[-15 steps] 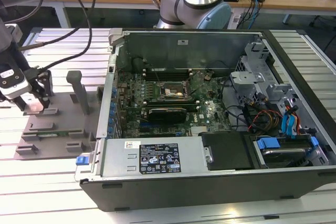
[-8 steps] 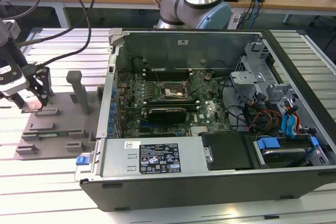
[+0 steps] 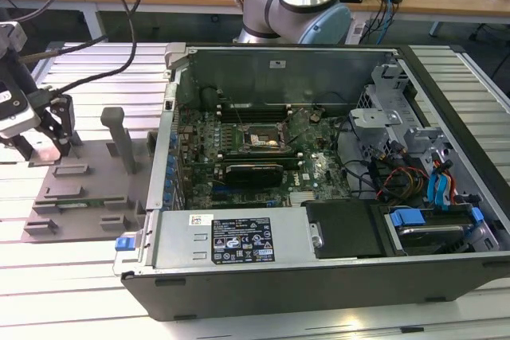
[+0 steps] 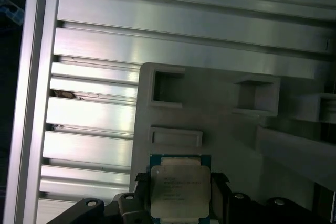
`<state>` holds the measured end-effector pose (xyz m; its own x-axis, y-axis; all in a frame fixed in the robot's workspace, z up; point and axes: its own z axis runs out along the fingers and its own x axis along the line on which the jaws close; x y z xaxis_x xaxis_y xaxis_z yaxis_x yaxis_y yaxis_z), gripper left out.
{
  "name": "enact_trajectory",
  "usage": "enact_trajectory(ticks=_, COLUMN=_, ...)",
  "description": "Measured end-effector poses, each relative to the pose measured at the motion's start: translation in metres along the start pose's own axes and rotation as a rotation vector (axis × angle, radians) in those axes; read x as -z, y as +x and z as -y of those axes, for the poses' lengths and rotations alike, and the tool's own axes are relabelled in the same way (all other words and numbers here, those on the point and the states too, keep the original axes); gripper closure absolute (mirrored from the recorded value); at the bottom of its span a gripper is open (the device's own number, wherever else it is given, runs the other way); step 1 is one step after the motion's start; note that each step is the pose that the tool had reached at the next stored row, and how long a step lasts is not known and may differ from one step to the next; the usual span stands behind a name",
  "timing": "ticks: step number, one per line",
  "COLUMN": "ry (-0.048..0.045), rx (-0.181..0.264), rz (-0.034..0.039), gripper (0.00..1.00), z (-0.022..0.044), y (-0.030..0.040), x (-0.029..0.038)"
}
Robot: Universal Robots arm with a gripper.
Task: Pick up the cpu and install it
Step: 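Pick up the cpu and move it towards the insertion slot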
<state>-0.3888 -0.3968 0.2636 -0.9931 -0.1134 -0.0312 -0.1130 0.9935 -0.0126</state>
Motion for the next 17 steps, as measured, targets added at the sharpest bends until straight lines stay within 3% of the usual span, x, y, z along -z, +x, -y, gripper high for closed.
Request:
enact_trajectory(ticks=2, ry=0.0, rx=0.0, rz=-0.0001, gripper=0.45, z=0.0001, y=-0.0002, x=0.0059)
enact_trajectory(ticks=7, ry=0.0, rx=0.0, rz=-0.0001, gripper=0.45, z=0.0002, y=-0.0004, x=0.0116)
enact_trajectory(ticks=17, ry=0.0, rx=0.0, rz=0.0, gripper=0.45, z=0.0004, y=-0.0009, x=0.0296)
